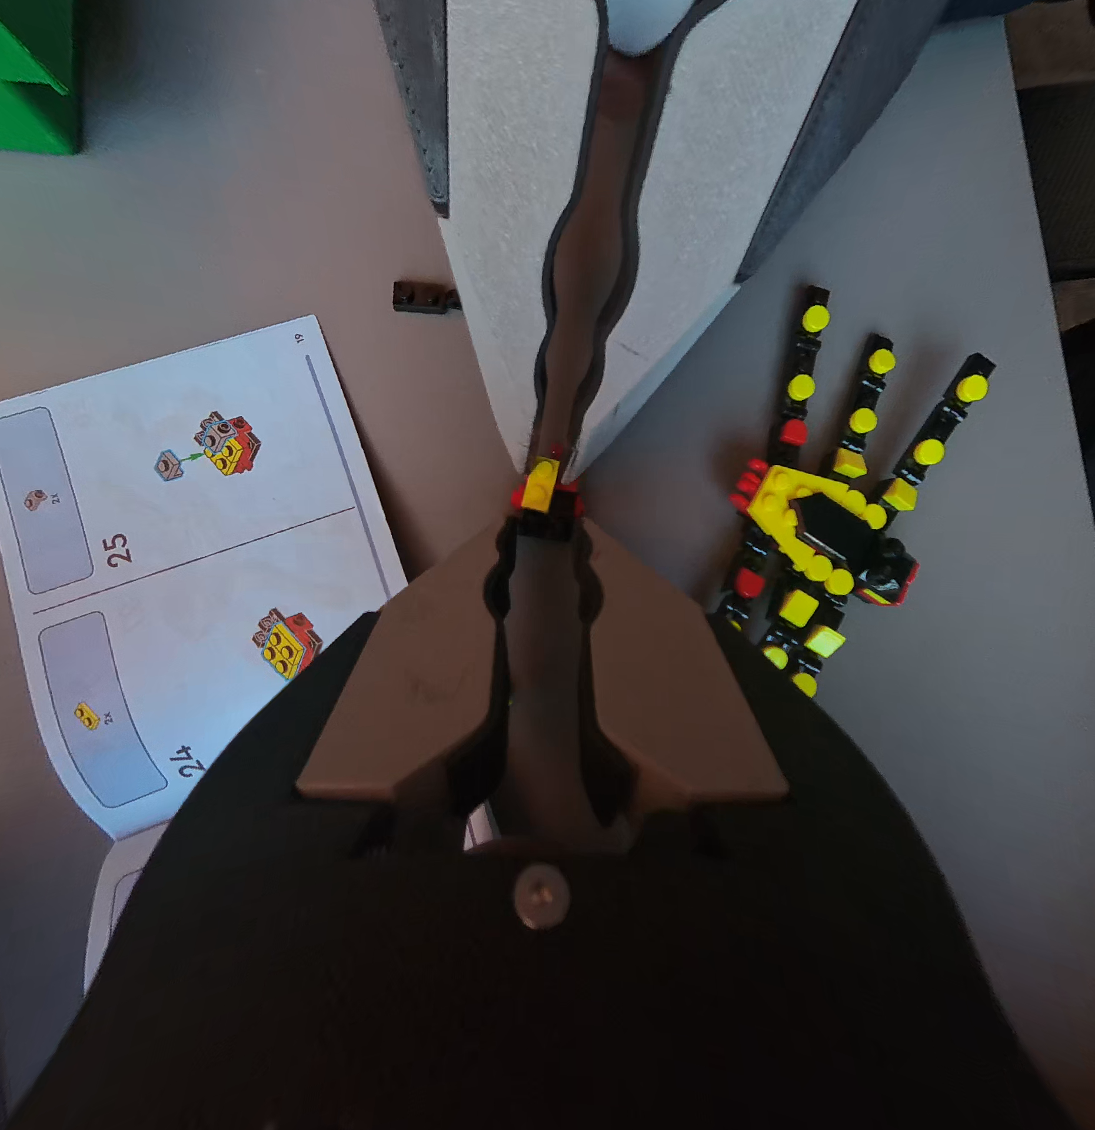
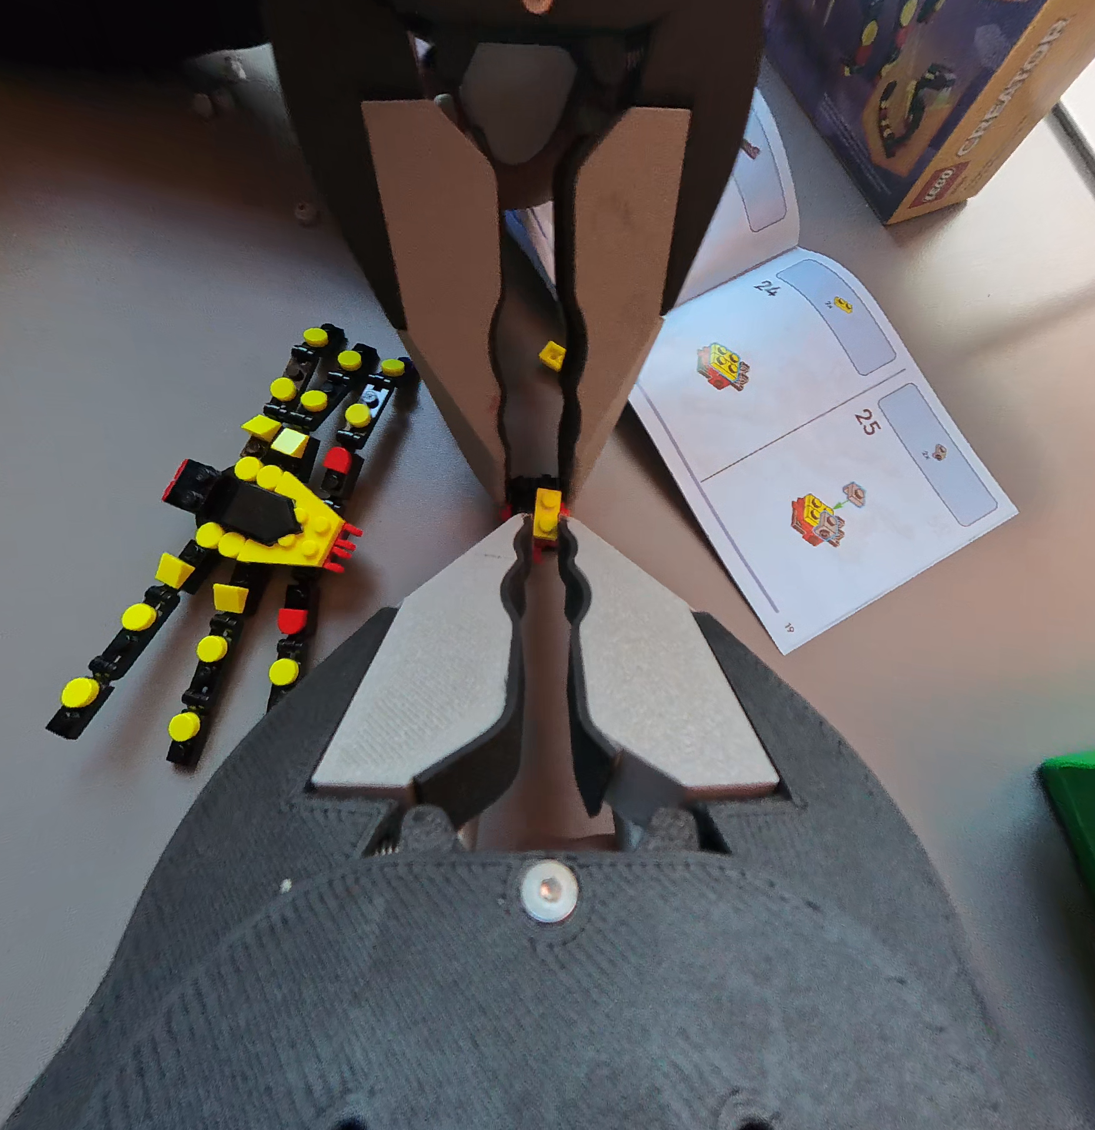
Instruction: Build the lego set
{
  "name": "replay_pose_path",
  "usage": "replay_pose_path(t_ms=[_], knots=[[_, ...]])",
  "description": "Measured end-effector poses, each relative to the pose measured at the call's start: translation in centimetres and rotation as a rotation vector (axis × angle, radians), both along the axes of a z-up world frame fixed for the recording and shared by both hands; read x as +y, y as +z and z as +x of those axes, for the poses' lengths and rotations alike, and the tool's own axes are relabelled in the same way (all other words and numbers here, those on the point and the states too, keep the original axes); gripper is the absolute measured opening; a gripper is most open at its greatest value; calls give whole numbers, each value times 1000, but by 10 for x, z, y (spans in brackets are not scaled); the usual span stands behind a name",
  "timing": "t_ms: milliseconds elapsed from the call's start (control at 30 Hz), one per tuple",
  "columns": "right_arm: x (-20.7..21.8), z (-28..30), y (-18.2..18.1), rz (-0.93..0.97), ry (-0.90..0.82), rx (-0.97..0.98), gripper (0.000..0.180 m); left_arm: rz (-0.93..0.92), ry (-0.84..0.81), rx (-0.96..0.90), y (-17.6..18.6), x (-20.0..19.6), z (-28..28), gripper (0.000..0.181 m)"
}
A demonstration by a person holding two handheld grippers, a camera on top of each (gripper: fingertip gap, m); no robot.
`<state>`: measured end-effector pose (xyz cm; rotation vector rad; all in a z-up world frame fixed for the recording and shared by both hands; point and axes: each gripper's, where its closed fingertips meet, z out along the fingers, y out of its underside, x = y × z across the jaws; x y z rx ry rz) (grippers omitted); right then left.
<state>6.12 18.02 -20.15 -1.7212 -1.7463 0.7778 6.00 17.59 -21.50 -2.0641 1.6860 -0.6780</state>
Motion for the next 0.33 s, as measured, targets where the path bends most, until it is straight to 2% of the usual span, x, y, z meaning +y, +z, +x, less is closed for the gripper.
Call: replay_pose_path(t_ms=[333], knots=[[5,6,5,80,112,-11,5,-1,-35,21,0,2,2,13]])
